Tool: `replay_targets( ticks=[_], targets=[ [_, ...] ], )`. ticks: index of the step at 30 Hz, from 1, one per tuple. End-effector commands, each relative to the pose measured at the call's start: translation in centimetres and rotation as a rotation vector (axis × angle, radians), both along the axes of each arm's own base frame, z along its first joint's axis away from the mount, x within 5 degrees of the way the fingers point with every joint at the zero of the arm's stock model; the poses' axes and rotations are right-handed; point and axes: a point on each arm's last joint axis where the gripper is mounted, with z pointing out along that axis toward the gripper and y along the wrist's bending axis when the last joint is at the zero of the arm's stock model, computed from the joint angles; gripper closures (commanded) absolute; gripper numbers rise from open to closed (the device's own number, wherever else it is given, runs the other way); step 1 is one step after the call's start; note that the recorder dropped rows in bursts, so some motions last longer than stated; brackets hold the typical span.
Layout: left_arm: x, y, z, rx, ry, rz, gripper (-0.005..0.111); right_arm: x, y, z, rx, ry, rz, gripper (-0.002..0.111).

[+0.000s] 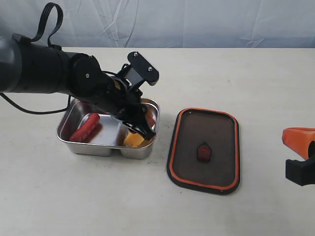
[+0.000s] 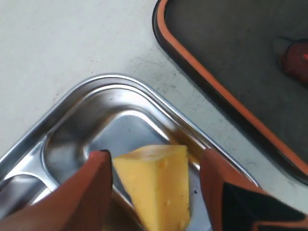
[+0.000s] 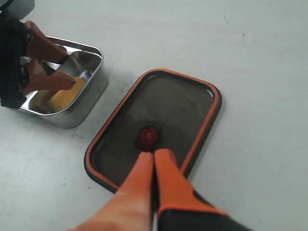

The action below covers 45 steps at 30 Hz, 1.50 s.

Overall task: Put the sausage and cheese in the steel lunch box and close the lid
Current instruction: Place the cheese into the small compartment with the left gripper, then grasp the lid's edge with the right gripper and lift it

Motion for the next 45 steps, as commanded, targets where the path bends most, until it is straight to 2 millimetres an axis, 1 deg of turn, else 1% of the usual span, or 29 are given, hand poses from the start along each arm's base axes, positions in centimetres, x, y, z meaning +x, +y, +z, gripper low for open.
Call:
replay_targets(
  ticks=[1, 3, 4, 6, 8, 9, 12, 15, 16, 19, 21, 23, 26, 30, 35, 38, 40, 44, 45],
  targets=[
    [0.0, 0.0, 0.2, 0.005, 0.004, -0.004, 0.056, 0.0, -0.2, -0.1, -0.011, -0.008, -0.006, 0.109],
    [-0.1, 0.1, 0.6, 0.012, -0.006, -0.016, 0.06, 0.0, -0.2, -0.1, -0.011, -0.008, -0.006, 0.109],
    [-0.2, 0.2, 0.9, 0.013, -0.01, -0.02, 0.065, 0.0, -0.2, -0.1, -0.013, -0.007, -0.006, 0.109],
    [-0.4, 0.4, 1.7, 0.012, -0.019, -0.029, 0.082, 0.0, -0.2, -0.1, -0.012, 0.001, -0.013, 0.109],
    [-0.7, 0.6, 3.0, -0.003, -0.042, -0.032, 0.101, 0.0, -0.4, -0.2, -0.014, 0.017, -0.031, 0.109],
    [-0.8, 0.7, 3.5, -0.005, -0.059, -0.039, 0.106, 0.0, -0.4, -0.3, -0.014, 0.024, -0.039, 0.109],
    [-1.3, 1.3, 5.8, -0.031, -0.111, -0.03, 0.107, 0.0, -0.5, -0.3, -0.009, 0.036, -0.064, 0.109],
    [-1.5, 2.5, 8.0, -0.071, -0.133, 0.037, 0.107, 0.1, -0.7, -0.4, 0.01, 0.05, -0.099, 0.109],
    [-1.6, 3.2, 8.8, -0.081, -0.135, 0.073, 0.107, 0.1, -0.8, -0.4, 0.017, 0.057, -0.126, 0.109],
    [-2.2, 4.9, 10.4, -0.085, -0.129, 0.134, 0.107, 0.3, -1.5, -0.5, 0.018, 0.086, -0.228, 0.109],
    [-2.9, 5.7, 11.2, -0.077, -0.121, 0.14, 0.107, 0.4, -1.9, -0.6, 0.003, 0.104, -0.288, 0.109],
    [-4.1, 6.4, 11.9, -0.078, -0.121, 0.137, 0.107, 0.6, -2.0, -0.3, -0.02, 0.117, -0.324, 0.109],
    [-5.9, 7.3, 12.5, -0.138, -0.102, 0.158, 0.107, 1.2, -1.4, 0.6, -0.032, 0.128, -0.33, 0.109],
    [-8.7, 8.5, 12.6, -0.229, -0.055, 0.191, 0.107, 2.9, 0.2, 1.8, -0.107, 0.15, -0.325, 0.109],
    [-11.6, 10.0, 12.3, -0.309, -0.039, 0.217, 0.107, 6.5, 3.1, 2.1, -0.238, 0.192, -0.303, 0.109],
    [-13.3, 11.0, 12.3, -0.338, -0.045, 0.218, 0.107, 9.0, 4.6, 1.5, -0.296, 0.258, -0.282, 0.109],
    [-14.1, 11.4, 12.4, -0.353, -0.055, 0.216, 0.107, 10.6, 5.1, 0.8, -0.32, 0.313, -0.27, 0.109],
    [-15.5, 12.2, 12.8, -0.402, -0.075, 0.217, 0.107, 14.3, 5.2, -0.9, -0.358, 0.429, -0.256, 0.109],
    [-15.7, 12.4, 12.9, -0.409, -0.078, 0.216, 0.107, 14.9, 5.1, -1.3, -0.366, 0.454, -0.249, 0.109]
  ],
)
